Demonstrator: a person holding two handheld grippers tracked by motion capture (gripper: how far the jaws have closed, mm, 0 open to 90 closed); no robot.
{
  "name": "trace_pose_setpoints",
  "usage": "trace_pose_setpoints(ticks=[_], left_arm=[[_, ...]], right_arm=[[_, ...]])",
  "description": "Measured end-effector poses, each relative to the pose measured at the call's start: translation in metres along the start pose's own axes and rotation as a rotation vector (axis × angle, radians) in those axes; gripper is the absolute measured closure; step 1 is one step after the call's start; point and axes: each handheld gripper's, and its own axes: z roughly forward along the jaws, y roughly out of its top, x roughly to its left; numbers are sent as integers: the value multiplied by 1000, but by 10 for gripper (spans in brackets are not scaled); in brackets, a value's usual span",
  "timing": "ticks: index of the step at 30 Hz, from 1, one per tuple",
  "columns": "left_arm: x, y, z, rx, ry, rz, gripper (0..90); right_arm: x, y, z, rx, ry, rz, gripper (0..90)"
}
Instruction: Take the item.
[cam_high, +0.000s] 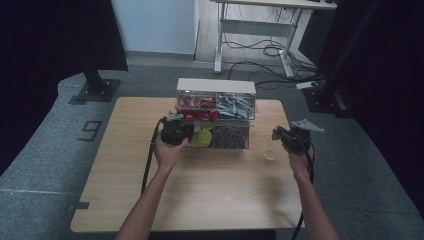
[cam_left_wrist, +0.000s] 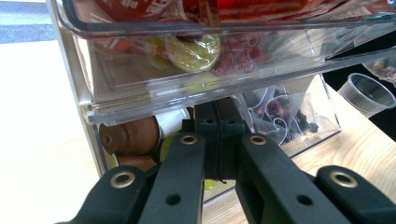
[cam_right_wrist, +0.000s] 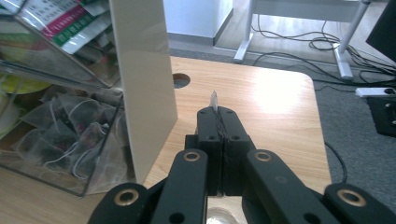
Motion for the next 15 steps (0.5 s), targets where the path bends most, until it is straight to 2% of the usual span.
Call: trace_pose_setpoints(ticks=[2,4,9,15], left_arm=[[0,0,0,0,1,-1,898],[0,0,0,-1,1,-2,898],[0,-1,1,3,1,-3,897],[-1,-1,2,1,-3,-5,897]], right_arm=[[0,0,1,8,-12,-10,827],[2,-1,3,18,-23,-29,727],[5,-4,1,11,-16,-19,650],[7,-13,-4,-3,17,-3,621]])
